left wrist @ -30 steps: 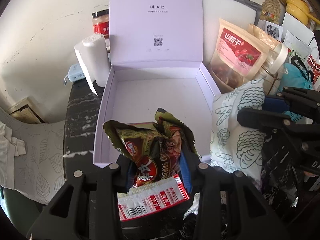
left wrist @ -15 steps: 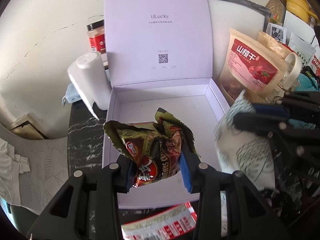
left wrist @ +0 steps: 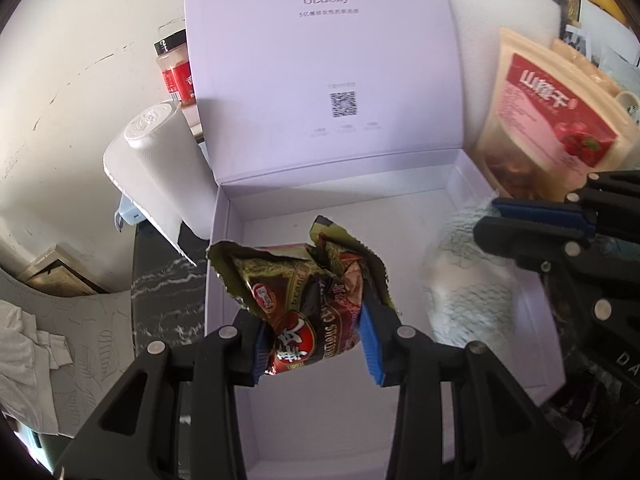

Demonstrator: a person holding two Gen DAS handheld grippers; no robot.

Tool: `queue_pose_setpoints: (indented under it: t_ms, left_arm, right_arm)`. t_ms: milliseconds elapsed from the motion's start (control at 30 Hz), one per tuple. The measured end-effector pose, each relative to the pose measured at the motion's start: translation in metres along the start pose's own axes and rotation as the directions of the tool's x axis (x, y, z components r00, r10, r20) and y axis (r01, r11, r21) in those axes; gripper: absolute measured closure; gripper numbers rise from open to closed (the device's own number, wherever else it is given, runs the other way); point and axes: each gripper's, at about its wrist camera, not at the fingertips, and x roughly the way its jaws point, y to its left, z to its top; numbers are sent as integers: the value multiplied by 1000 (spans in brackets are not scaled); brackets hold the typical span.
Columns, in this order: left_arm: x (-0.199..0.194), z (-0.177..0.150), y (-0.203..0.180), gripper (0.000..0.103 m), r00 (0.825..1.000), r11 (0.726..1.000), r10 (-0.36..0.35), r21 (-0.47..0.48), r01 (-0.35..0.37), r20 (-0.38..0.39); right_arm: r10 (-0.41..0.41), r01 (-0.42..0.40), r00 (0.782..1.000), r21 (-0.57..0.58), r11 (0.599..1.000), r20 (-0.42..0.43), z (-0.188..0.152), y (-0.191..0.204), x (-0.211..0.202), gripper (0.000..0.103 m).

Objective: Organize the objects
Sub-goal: 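Lower the snack bag and white pouch into the lavender box and open both grippers, then withdraw both grippers from the box back toward the pile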

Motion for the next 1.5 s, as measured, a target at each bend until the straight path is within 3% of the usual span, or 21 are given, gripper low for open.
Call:
queue_pose_setpoints:
  t_ms: [67,133,300,633,833,900,933,1133,1500]
  left_arm:
    - [8,4,2,67,1000,1000,21,10,-21,-6]
    - [17,6,4,67,999,999,47,20,-47,-13]
    - [40,7,11,67,998,999,38,4,-38,-45]
    - [47,7,16,65,998,999,34,-33,-36,-45]
    - [46,6,21,60,998,997,42,-66,-46,-50]
    - [43,6,23,53,998,996,40,-74,-43,-45]
    - [40,6,25,48,998,996,43,-77,-46,-40]
    - [20,5,26,39,997,994,81,-77,-82,-7]
    - [-44,4,23,38,993,989,112,-103,-107,42]
  right_arm:
    - [-7,7,1000,11,1000,-5,3,-3,7,101]
    - [-7,7,1000,14,1000,-12,4,-3,12,101]
    - [-23,23,999,12,1000,-43,2,-3,25,101]
    - [-76,76,995,-2,997,-70,-4,-1,36,100]
    - [-127,126,990,-16,992,-68,0,-4,35,85]
    - [-127,127,990,-9,992,-66,1,-5,32,65]
    - [-126,126,990,-6,992,-62,2,-5,30,63]
    - [-135,135,990,1,991,-44,5,-3,18,60]
    - [-138,137,990,12,990,9,9,5,-20,60]
